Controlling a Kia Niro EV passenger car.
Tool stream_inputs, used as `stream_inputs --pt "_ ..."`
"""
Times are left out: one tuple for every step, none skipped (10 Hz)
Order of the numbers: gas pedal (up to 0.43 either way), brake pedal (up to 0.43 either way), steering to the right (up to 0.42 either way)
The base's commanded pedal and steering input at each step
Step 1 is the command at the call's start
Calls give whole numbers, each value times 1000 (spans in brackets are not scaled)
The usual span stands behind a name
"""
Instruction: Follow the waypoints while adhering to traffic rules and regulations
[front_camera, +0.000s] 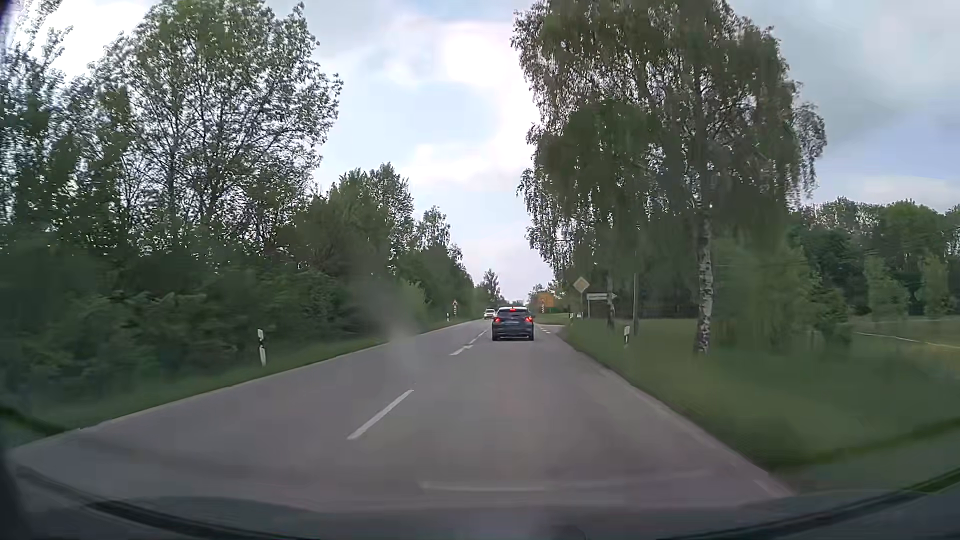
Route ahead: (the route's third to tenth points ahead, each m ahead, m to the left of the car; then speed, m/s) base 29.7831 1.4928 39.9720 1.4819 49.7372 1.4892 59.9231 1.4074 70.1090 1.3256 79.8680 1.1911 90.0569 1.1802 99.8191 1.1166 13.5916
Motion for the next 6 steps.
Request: stream_inputs --pt "0 0 -1" --pt "0 0 -1" --pt "0 0 -1" --pt "0 0 -1" --pt "0 0 -1" --pt "0 0 -1"
